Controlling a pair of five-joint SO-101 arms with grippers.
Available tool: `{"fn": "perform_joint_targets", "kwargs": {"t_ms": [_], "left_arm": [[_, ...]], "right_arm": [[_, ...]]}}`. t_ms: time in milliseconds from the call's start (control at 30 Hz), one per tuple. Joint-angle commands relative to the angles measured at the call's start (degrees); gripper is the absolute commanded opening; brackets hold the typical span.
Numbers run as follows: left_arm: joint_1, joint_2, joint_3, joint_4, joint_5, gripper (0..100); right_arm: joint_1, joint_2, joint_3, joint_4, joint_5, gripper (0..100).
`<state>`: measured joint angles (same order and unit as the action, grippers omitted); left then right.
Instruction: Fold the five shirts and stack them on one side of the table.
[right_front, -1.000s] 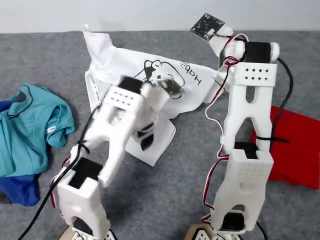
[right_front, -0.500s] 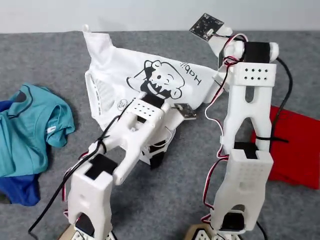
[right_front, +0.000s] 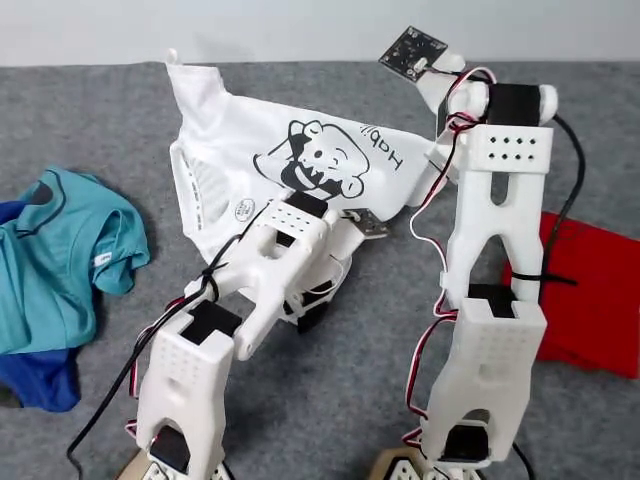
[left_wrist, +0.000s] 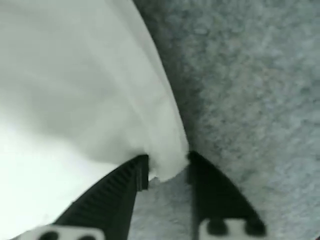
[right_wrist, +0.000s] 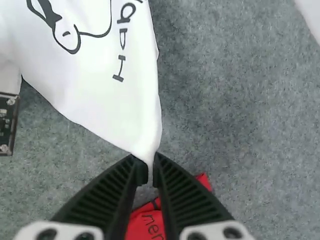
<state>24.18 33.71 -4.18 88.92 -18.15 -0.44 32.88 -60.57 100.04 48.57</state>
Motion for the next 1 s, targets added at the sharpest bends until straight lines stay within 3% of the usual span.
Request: {"fn": "perform_joint_targets", "kwargs": {"t_ms": [0, 233, 467, 733, 967], "left_arm": [[-0.6, -2.9, -3.3, 1.0, 0.6, 1], [-4.0, -21.3, -9.0, 9.1, 2.5, 0], [-17.8, -41.4, -24.1, 9.9, 2.5, 0], [-31.2, -46.7, -46.8, 1.8, 2.6, 1], [-32.7, -46.9, -57.5, -0.8, 2.6, 1]], "right_arm": [[-0.6, -1.0, -1.6, 1.9, 0.6, 0.9], [-0.6, -3.2, -9.6, 2.9, 0.6, 0.9], [0.8, -12.9, -11.8, 2.8, 0.4, 0.9], [4.3, -24.3, -11.8, 2.8, 0.4, 1.0], [4.0, -29.8, -11.1, 2.8, 0.4, 1.0]]}}
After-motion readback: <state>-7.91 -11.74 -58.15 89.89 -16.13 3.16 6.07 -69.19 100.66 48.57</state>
